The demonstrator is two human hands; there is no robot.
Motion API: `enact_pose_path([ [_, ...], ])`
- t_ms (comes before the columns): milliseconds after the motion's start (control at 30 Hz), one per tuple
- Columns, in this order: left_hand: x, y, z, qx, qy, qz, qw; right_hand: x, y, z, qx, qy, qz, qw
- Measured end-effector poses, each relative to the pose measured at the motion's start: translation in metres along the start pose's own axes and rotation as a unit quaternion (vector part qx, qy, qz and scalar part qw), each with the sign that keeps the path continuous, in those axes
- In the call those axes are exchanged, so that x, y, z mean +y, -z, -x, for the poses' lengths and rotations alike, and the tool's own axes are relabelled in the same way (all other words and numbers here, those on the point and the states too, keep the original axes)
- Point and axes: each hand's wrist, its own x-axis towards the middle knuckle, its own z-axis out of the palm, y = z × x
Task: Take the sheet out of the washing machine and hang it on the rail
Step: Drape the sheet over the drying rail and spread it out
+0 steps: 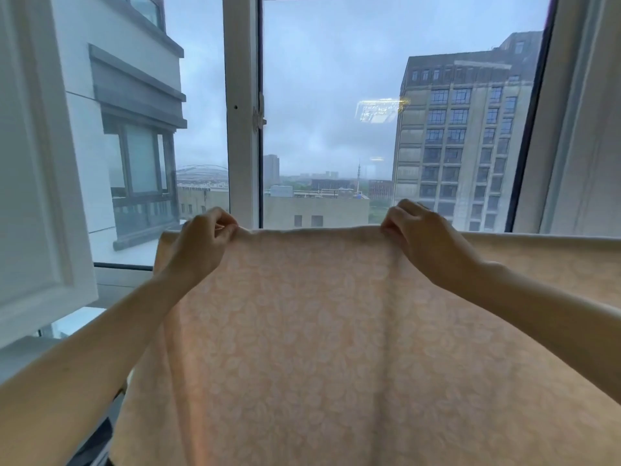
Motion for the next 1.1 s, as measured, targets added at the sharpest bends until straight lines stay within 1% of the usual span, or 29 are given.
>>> enact_pose_path([
  [133,-0.001,-0.009,-0.004,0.0,-0.001,0.026,1.0,0.005,-0.008,0.003,-0.023,0.022,0.081,0.996],
  [200,-0.002,-0.009,-0.007,0.006,-0.001,0.028,1.0,0.001,-0.005,-0.001,-0.011,0.004,0.057,0.998],
  [300,0.002,0.001,-0.015,0.056,-0.025,0.037,0.997,-0.007,0.007,-0.001,0.063,-0.036,-0.013,0.997],
  [367,0.003,0.007,-0.014,0.066,-0.056,0.044,0.995,-0.015,0.011,0.011,0.08,-0.011,-0.033,0.996],
  [400,0.001,0.007,-0.012,0.055,-0.063,0.043,0.996,-0.018,0.01,0.019,0.066,0.013,-0.019,0.998],
  [467,-0.008,0.004,-0.003,0.009,-0.073,0.038,0.997,-0.017,0.002,0.034,0.017,0.05,0.035,0.998],
  [533,-0.017,0.0,0.005,-0.02,-0.089,0.035,0.995,-0.011,-0.002,0.037,-0.006,0.059,0.05,0.997],
  [633,-0.024,-0.001,0.008,-0.017,-0.105,0.034,0.994,-0.011,0.001,0.028,-0.002,0.05,0.039,0.998],
  [767,-0.025,0.003,0.012,-0.015,-0.14,-0.024,0.99,-0.014,-0.009,0.015,-0.023,0.037,0.062,0.997],
  [900,-0.043,0.013,0.01,-0.016,-0.114,-0.093,0.989,-0.024,-0.026,0.008,-0.039,0.021,0.074,0.996],
  [1000,-0.061,0.023,0.004,-0.045,-0.072,-0.07,0.994,-0.036,-0.035,-0.001,-0.035,0.029,0.069,0.997],
  [1100,-0.071,0.027,0.004,-0.047,-0.051,-0.083,0.994,-0.05,-0.045,-0.011,-0.041,0.036,0.09,0.994],
])
